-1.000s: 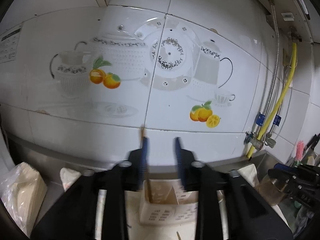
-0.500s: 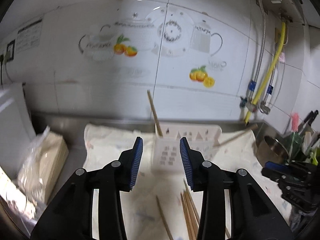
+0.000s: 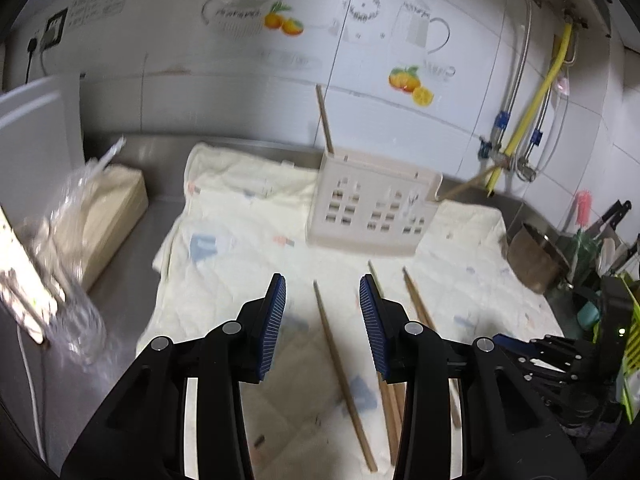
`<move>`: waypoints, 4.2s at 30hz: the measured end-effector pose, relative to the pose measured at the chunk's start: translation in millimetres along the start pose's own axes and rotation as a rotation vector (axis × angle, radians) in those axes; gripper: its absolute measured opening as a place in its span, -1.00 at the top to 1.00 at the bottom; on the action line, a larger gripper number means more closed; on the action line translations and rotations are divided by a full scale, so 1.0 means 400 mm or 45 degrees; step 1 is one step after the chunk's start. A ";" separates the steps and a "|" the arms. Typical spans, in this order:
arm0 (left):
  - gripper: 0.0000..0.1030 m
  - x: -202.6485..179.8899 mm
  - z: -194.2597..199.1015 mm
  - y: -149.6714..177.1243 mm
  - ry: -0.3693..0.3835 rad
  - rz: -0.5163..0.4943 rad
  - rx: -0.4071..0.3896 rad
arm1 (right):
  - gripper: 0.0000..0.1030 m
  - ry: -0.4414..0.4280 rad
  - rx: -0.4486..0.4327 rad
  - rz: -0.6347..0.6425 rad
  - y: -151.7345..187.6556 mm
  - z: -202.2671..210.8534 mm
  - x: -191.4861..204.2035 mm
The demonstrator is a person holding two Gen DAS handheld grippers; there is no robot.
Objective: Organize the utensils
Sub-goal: 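Move both open tools back down to the chopsticks on the mat, then close the right tool on a chopstick while the left tool grasps another, then raise both chopsticks upright and lower them into the white holder, then open both tools to drop the chopsticks into the holder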
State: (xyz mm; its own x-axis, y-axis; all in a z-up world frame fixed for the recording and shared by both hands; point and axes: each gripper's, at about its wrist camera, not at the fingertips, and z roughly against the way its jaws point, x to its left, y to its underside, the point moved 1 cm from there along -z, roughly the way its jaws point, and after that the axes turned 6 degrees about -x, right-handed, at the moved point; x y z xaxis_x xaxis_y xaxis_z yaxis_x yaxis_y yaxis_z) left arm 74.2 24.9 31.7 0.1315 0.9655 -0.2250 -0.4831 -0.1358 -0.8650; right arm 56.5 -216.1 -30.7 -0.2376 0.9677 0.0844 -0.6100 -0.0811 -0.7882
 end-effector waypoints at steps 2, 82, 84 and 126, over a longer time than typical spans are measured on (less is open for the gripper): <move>0.25 0.002 -0.001 0.025 0.008 0.014 0.024 | 0.63 0.000 0.030 -0.012 0.030 -0.019 -0.001; 0.90 -0.137 -0.052 -0.214 0.121 -0.223 0.014 | 0.87 -0.012 -0.329 0.146 -0.448 0.152 -0.065; 0.90 -0.145 -0.046 -0.246 0.125 -0.240 -0.011 | 0.87 -0.007 -0.353 0.146 -0.474 0.164 -0.070; 0.54 -0.082 -0.236 -0.426 0.097 -0.092 -0.118 | 0.67 0.121 -0.343 0.101 -0.560 0.041 -0.128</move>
State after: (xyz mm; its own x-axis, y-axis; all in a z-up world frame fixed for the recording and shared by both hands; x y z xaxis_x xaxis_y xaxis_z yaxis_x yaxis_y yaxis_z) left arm 233.9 -4.7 144.1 0.2304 0.9542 -0.1908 -0.3881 -0.0897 -0.9173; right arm 192.9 -251.3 151.3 -0.1967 0.9800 -0.0312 -0.3668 -0.1030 -0.9246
